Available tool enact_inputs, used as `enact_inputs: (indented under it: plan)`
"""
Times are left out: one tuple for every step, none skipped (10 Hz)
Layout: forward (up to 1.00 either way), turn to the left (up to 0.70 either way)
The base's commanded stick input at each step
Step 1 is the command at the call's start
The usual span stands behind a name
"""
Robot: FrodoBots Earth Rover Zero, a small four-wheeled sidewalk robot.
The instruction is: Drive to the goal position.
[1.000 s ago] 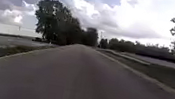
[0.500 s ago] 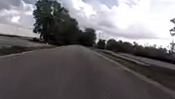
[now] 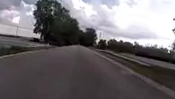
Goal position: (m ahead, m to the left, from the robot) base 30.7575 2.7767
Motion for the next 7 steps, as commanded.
enact_inputs:
  plan:
    - [0.7,0.0]
    - [0.7,0.0]
    - [0.7,0.0]
    - [0.7,0.0]
    - [0.7,0.0]
    - [0.7,0.0]
    - [0.7,0.0]
